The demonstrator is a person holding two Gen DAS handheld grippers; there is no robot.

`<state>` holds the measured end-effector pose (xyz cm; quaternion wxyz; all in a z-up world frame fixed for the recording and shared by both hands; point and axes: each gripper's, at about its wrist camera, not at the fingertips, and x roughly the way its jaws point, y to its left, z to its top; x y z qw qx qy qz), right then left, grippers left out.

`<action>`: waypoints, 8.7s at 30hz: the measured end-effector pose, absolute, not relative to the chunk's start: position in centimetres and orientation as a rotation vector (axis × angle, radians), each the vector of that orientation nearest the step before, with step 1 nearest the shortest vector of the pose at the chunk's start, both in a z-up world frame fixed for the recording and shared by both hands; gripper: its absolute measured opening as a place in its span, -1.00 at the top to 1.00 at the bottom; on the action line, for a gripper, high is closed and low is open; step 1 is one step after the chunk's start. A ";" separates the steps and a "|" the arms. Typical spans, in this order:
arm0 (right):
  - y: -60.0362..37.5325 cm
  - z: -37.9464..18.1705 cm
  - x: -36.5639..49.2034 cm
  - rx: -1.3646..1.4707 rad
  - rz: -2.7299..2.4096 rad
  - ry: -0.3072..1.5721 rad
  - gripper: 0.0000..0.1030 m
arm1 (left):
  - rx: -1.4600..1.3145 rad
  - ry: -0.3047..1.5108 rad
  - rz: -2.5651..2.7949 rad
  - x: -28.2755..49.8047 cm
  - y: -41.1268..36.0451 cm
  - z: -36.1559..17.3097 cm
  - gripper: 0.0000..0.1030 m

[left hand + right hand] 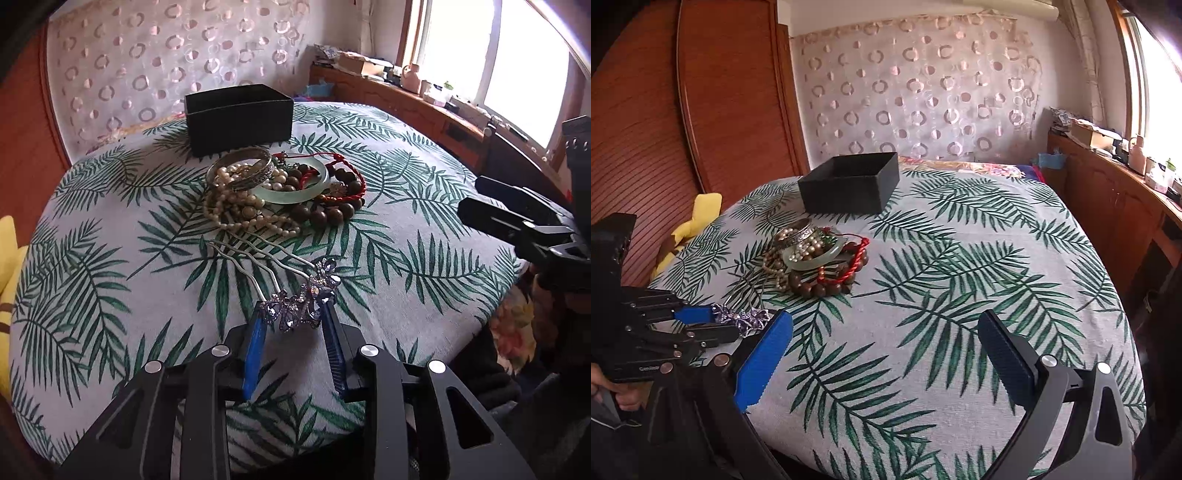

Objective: Organize jewelry
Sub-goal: 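Close the left gripper on the silver crystal hairpin, then lift the hairpin with the left gripper while the right gripper grasps the dark bangle, then lower the hairpin into the black box with the left gripper while the right drops the bangle in, then close the left gripper on the pale green jade bangle, then lift the jade bangle with the left gripper while the right gripper grasps the red bead bracelet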

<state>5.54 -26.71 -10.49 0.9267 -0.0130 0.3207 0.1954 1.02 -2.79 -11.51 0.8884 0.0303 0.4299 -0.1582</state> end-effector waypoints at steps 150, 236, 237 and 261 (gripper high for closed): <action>-18.8 -4.8 28.1 -0.242 0.550 0.697 0.90 | -0.047 0.613 -0.323 21.9 1.2 -4.2 0.80; -27.1 -12.0 11.8 -0.130 0.529 0.747 -0.18 | 0.195 0.781 -0.455 12.9 -6.4 -8.2 -0.33; -27.0 -12.0 11.9 -0.131 0.528 0.749 -0.18 | 0.189 0.766 -0.453 12.7 -6.2 -7.7 -0.33; -23.4 -11.7 16.4 -0.031 0.641 0.862 0.51 | 0.073 0.687 -0.403 10.1 -1.6 -6.0 -0.33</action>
